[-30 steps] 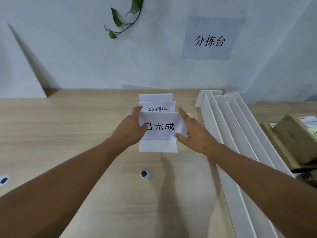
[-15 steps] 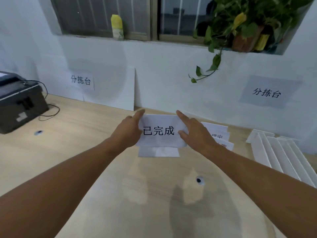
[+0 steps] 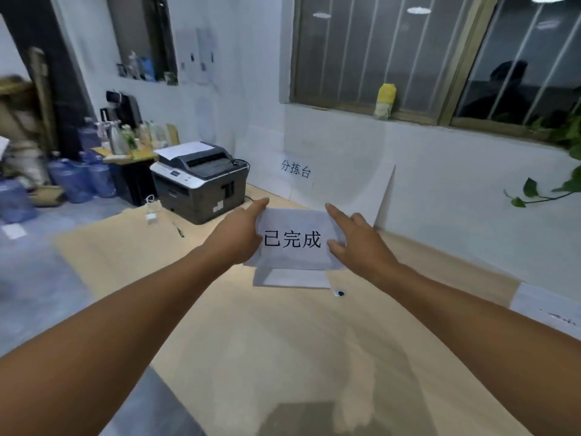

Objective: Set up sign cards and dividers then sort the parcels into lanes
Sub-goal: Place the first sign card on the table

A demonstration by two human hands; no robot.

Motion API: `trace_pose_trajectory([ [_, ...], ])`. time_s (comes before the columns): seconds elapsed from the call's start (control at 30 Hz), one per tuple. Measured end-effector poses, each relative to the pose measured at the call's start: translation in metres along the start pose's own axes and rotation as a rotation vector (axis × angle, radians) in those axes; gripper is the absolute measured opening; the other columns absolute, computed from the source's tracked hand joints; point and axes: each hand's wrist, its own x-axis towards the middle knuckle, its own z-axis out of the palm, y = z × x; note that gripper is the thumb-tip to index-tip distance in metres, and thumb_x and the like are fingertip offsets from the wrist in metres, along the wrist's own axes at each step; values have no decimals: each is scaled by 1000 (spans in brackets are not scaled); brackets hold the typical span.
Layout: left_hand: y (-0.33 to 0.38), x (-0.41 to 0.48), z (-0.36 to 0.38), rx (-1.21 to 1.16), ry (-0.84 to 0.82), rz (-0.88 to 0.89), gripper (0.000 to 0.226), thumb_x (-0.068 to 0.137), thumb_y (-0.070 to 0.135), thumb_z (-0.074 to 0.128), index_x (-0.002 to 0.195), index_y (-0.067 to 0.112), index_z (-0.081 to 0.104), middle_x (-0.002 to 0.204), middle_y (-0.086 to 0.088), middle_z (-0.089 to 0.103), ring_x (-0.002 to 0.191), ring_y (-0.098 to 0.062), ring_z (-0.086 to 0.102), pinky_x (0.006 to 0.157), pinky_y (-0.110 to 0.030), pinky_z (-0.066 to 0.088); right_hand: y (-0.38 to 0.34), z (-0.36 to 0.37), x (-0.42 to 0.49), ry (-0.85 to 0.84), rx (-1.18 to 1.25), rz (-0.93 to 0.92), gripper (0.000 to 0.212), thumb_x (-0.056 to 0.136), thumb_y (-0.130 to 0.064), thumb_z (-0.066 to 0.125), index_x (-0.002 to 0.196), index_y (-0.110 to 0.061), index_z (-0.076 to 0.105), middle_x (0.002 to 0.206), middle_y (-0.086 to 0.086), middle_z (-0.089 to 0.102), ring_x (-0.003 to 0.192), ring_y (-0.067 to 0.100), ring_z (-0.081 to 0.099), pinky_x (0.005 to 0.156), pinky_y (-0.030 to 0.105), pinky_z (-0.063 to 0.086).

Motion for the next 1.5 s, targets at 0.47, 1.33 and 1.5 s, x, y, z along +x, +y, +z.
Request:
trace_pose_trajectory([
  [0.47, -203, 102, -2, 26, -3, -101, 67, 98, 9, 55, 156, 34, 32, 136, -12, 56, 116, -32, 58, 76, -36, 46, -73, 184, 143, -54, 58, 21, 71, 100, -34, 52, 159, -47, 15, 117, -1, 41, 92, 26, 53, 80, 38, 51],
  [1.33, -316, 515, 256, -159, -283, 256, 54, 96, 13, 53, 136, 44, 37, 121, -5, 51, 97, -30, 57, 78, -45, 55, 114, 377, 406, 115, -73, 614, 51, 100, -28, 54, 145, -40, 32, 115, 1, 42, 83, 28, 55, 67, 36, 51],
  [1.5, -339, 570, 326, -241, -331, 235, 53, 99, 19, 49, 134, 55, 34, 112, 11, 46, 91, -17, 54, 69, -30, 46, 165, 422, 445, 113, -115, 653, 59, 102, -26, 53, 155, -34, 28, 119, 2, 43, 83, 26, 56, 65, 34, 50],
])
